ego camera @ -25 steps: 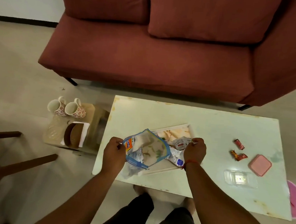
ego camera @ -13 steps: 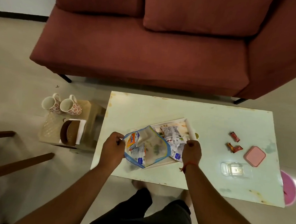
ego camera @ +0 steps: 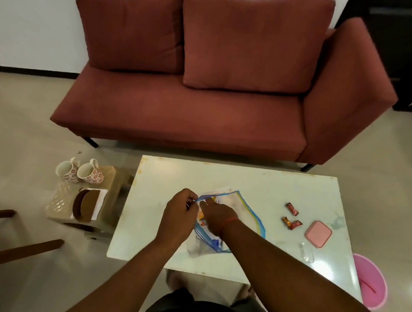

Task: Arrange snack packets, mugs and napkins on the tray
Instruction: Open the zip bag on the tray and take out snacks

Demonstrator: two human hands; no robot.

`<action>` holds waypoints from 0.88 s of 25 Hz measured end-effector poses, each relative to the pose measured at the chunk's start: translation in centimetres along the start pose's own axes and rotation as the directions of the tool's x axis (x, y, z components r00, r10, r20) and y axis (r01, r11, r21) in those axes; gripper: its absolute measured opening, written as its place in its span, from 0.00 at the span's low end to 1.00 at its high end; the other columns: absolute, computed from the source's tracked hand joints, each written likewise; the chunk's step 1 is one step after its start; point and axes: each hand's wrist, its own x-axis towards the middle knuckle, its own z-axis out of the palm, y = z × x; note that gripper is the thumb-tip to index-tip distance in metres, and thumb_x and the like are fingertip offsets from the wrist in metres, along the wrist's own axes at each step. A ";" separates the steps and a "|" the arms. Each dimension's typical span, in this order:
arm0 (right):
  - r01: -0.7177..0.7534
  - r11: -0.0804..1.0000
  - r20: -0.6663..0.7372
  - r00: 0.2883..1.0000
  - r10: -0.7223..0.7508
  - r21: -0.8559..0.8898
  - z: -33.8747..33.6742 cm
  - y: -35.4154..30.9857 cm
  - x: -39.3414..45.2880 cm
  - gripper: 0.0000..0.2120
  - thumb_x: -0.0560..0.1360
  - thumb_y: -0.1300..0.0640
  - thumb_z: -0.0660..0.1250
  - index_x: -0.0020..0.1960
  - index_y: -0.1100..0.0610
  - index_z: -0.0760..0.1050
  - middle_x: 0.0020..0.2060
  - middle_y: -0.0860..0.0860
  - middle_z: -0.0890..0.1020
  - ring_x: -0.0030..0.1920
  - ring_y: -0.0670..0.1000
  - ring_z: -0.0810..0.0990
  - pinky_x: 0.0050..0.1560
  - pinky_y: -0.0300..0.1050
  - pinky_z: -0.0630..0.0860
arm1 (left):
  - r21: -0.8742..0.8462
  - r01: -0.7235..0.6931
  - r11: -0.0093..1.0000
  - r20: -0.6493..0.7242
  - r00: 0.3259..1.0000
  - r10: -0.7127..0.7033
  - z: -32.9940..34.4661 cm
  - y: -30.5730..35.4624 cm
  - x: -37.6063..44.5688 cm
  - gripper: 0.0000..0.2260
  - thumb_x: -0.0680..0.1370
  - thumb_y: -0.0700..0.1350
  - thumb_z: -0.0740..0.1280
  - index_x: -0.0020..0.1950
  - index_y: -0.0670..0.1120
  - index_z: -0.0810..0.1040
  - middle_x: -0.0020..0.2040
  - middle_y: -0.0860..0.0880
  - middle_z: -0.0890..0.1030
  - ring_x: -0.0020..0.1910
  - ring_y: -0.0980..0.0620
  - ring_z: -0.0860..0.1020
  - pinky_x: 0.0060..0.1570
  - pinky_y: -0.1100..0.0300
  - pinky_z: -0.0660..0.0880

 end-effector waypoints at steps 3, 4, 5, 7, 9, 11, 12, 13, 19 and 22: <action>0.063 0.957 -0.034 0.997 -0.076 -0.284 -1.3 2.8 -1.2 0.17 0.81 0.55 0.58 0.68 0.60 0.72 0.67 0.59 0.74 0.62 0.61 0.77 0.49 0.40 0.75 | -0.002 -0.064 0.998 -0.065 0.996 0.064 0.9 2.3 -1.1 0.05 0.80 0.40 0.63 0.50 0.48 0.77 0.44 0.56 0.79 0.44 0.55 0.78 0.44 0.68 0.77; 0.083 0.934 -0.051 0.993 -0.107 -0.347 -1.8 3.3 -1.6 0.16 0.82 0.54 0.58 0.66 0.59 0.74 0.67 0.58 0.75 0.61 0.61 0.78 0.51 0.46 0.76 | 0.001 -0.070 0.998 -0.095 0.993 0.070 1.1 2.9 -1.3 0.04 0.81 0.40 0.63 0.52 0.47 0.77 0.45 0.54 0.79 0.45 0.54 0.78 0.44 0.70 0.76; 0.087 0.914 -0.089 0.987 -0.133 -0.395 -2.4 3.6 -2.2 0.16 0.82 0.53 0.58 0.65 0.58 0.75 0.66 0.57 0.75 0.59 0.61 0.79 0.52 0.51 0.76 | 0.002 -0.074 0.997 -0.129 0.989 0.073 1.2 3.2 -1.3 0.04 0.81 0.40 0.63 0.53 0.45 0.78 0.47 0.52 0.79 0.46 0.54 0.78 0.45 0.70 0.75; 0.101 0.911 -0.142 0.975 -0.170 -0.400 -3.4 3.6 -2.8 0.14 0.82 0.55 0.59 0.62 0.58 0.77 0.62 0.56 0.78 0.57 0.60 0.81 0.50 0.52 0.77 | 0.001 -0.079 0.997 -0.174 0.982 0.078 1.3 3.5 -1.1 0.05 0.81 0.41 0.63 0.54 0.45 0.78 0.49 0.51 0.80 0.47 0.53 0.78 0.47 0.67 0.77; 0.101 0.941 -0.227 0.957 -0.181 -0.322 -4.5 2.8 -3.3 0.11 0.79 0.61 0.61 0.60 0.57 0.77 0.57 0.55 0.79 0.52 0.60 0.83 0.45 0.50 0.77 | 0.001 -0.075 0.997 -0.204 0.976 0.074 1.2 3.1 -0.9 0.05 0.81 0.41 0.64 0.55 0.45 0.78 0.49 0.51 0.80 0.48 0.53 0.79 0.49 0.61 0.79; 0.115 0.956 -0.281 0.940 -0.192 -0.268 -5.6 1.8 -3.9 0.13 0.77 0.63 0.63 0.60 0.56 0.77 0.54 0.55 0.79 0.47 0.60 0.83 0.40 0.48 0.73 | 0.024 -0.050 0.998 -0.227 0.972 0.054 1.0 2.2 -0.4 0.05 0.81 0.40 0.64 0.54 0.46 0.78 0.49 0.51 0.80 0.48 0.54 0.78 0.50 0.61 0.78; 0.123 0.965 -0.321 0.927 -0.195 -0.231 -5.9 1.3 -4.2 0.13 0.76 0.62 0.64 0.60 0.55 0.77 0.53 0.54 0.79 0.46 0.59 0.83 0.38 0.47 0.72 | 0.042 -0.033 0.999 -0.239 0.970 0.042 0.9 1.7 -0.1 0.05 0.81 0.40 0.64 0.54 0.46 0.78 0.49 0.51 0.80 0.48 0.54 0.78 0.50 0.62 0.77; 0.119 0.978 -0.358 0.918 -0.174 -0.170 -6.4 1.0 -4.8 0.12 0.77 0.61 0.64 0.60 0.54 0.77 0.53 0.54 0.79 0.46 0.59 0.83 0.38 0.46 0.70 | 0.056 -0.023 0.998 -0.254 0.966 0.036 0.8 1.0 0.2 0.04 0.81 0.39 0.64 0.54 0.46 0.77 0.50 0.50 0.81 0.48 0.53 0.78 0.50 0.64 0.76; 0.163 0.883 -0.735 0.630 0.250 0.440 -7.8 2.0 -7.2 0.10 0.79 0.56 0.66 0.39 0.55 0.74 0.36 0.50 0.79 0.35 0.49 0.76 0.35 0.41 0.69 | 0.045 0.097 0.994 -0.297 0.952 -0.079 -1.4 -3.7 2.4 0.03 0.81 0.40 0.64 0.51 0.48 0.75 0.48 0.49 0.80 0.45 0.50 0.80 0.41 0.59 0.81; 0.174 0.401 -0.426 0.555 0.715 0.899 -6.3 2.9 -5.5 0.10 0.80 0.53 0.63 0.42 0.54 0.77 0.36 0.50 0.83 0.35 0.49 0.84 0.37 0.40 0.78 | 0.028 0.168 0.985 -0.315 0.937 -0.151 -3.5 -6.3 3.9 0.04 0.80 0.40 0.63 0.50 0.50 0.74 0.47 0.49 0.79 0.45 0.47 0.81 0.42 0.47 0.83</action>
